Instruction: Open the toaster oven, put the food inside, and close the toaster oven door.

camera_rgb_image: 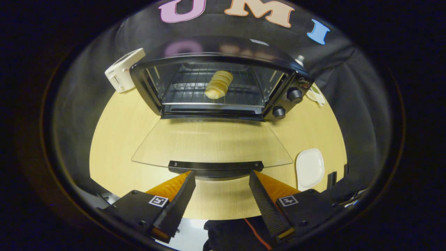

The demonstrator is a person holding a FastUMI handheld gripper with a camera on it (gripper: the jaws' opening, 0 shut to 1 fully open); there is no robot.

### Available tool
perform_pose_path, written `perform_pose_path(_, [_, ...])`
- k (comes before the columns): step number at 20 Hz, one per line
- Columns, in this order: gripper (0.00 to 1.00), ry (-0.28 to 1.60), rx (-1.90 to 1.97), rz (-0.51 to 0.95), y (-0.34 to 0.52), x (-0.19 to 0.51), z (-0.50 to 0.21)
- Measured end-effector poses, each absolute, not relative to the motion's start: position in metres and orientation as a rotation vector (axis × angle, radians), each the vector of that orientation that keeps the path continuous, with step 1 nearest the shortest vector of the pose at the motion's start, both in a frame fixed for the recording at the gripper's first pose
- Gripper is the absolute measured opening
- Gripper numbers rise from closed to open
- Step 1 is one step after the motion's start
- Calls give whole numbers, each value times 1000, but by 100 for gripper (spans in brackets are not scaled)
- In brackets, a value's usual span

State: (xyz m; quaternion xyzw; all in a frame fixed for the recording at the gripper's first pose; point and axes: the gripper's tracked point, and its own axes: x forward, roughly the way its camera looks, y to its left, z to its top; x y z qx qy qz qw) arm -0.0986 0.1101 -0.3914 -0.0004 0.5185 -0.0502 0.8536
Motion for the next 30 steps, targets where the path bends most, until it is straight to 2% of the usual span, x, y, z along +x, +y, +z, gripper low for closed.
perform_pose_path(8, [97,973,88,-96,113,-67,-357])
perform_pose_path(18, [99,784,107,-76,114,-6,-315])
perform_pose_path(23, [99,788,23,-61,110,11,-333])
perform_pose_path(30, [99,731,36,-116,87,12,-302])
